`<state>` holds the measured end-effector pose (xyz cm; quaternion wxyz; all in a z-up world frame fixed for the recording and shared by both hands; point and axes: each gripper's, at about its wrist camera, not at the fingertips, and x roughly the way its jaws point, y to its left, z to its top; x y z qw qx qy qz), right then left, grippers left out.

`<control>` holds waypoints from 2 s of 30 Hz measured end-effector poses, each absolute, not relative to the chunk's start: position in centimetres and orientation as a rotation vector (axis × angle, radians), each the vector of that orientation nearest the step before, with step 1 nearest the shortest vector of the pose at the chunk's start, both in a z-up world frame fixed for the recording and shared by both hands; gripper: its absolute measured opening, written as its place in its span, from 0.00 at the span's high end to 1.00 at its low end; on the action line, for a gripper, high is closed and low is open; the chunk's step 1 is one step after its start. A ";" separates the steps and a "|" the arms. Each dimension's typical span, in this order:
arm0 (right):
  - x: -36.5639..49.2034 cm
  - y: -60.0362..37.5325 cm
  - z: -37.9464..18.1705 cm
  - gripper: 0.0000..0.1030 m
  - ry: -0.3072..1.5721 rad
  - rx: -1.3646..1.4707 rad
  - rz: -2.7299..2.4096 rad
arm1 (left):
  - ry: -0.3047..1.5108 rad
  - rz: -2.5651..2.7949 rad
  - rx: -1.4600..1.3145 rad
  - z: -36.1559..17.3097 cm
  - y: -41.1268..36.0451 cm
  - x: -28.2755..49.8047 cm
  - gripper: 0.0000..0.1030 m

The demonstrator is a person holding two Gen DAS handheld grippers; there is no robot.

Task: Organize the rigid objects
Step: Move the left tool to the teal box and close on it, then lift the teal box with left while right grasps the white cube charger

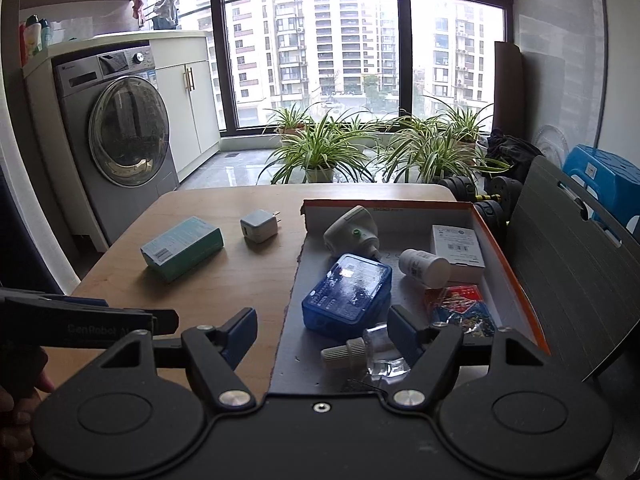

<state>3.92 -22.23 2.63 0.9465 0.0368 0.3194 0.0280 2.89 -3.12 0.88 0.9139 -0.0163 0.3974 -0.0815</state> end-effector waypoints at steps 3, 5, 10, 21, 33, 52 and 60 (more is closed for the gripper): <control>4.7 -21.1 2.5 0.17 0.662 0.069 0.079 | 0.815 -0.159 -0.030 0.9 -2.1 3.2 0.11; 5.2 -20.5 2.4 0.17 0.668 0.067 0.093 | 0.812 -0.158 -0.030 1.0 -1.8 3.4 0.11; 6.1 -19.5 2.3 0.17 0.676 0.053 0.110 | 0.800 -0.174 -0.021 0.6 -0.7 4.5 0.08; 8.5 -20.0 1.6 0.16 0.692 0.075 0.100 | 0.762 -0.200 0.132 -1.8 0.6 11.9 0.01; 15.0 -18.6 0.8 0.16 0.709 0.094 0.129 | 0.795 -0.243 0.151 -4.6 0.9 17.4 0.11; 31.1 -13.3 -4.9 0.16 0.855 0.193 0.028 | 0.749 -0.156 -0.061 -2.2 4.4 14.4 0.30; 30.2 -12.5 -4.6 0.38 0.830 0.119 0.051 | 0.745 -0.153 -0.088 -2.1 4.3 14.7 0.30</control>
